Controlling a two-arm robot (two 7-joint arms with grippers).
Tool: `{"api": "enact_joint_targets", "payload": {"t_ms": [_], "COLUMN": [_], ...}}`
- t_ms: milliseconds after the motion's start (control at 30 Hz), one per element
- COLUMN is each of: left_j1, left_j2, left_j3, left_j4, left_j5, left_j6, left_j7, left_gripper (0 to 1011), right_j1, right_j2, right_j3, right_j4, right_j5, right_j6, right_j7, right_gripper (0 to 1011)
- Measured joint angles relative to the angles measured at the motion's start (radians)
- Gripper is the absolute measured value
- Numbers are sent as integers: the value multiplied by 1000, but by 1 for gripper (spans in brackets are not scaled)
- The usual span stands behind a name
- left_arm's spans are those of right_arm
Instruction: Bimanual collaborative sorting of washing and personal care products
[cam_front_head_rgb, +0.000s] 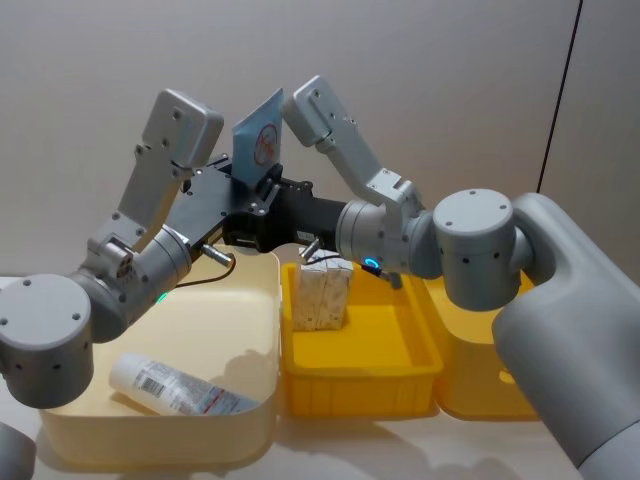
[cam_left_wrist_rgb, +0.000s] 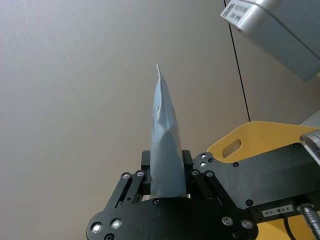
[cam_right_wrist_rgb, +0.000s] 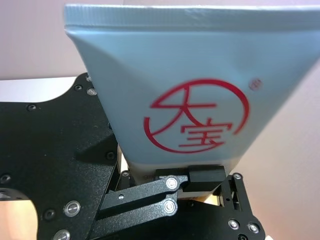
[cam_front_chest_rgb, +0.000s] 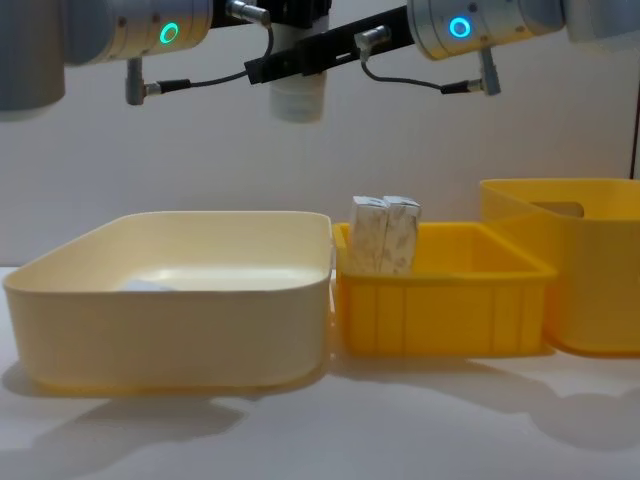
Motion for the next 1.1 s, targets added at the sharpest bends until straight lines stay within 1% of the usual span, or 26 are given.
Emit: {"api": "enact_joint_targets", "payload": {"t_ms": [33, 67, 133, 167, 333, 800, 1100], "left_j1": [1, 1, 2, 3, 4, 7, 7], "left_j2": [0, 0, 1, 1, 2, 2, 2], "left_j3": [0, -1, -1, -1, -2, -3, -3], "left_j4": [-1, -2, -4, -4, -6, -10, -11], "left_j5": [0, 0, 1, 1, 1, 1, 1], "left_j6": [0, 0, 1, 1, 2, 3, 3], "left_j7": [0, 0, 1, 1, 2, 3, 3], "left_gripper": [335, 336, 335, 335, 336, 335, 336], "right_j1": [1, 2, 3, 4, 7, 11, 11], "right_j2": [-1, -3, -4, -5, -8, -12, -13], "right_j3": [-1, -2, -4, -5, -7, -11, -12], "right_j4": [2, 4, 6, 8, 13, 20, 21], "right_j5": [0, 0, 0, -1, -1, -2, -2], "right_j6": [0, 0, 0, 1, 1, 2, 2], "right_j7": [0, -1, -1, -1, -2, -4, -4], "right_gripper": [813, 758, 734, 697, 653, 585, 582]}}
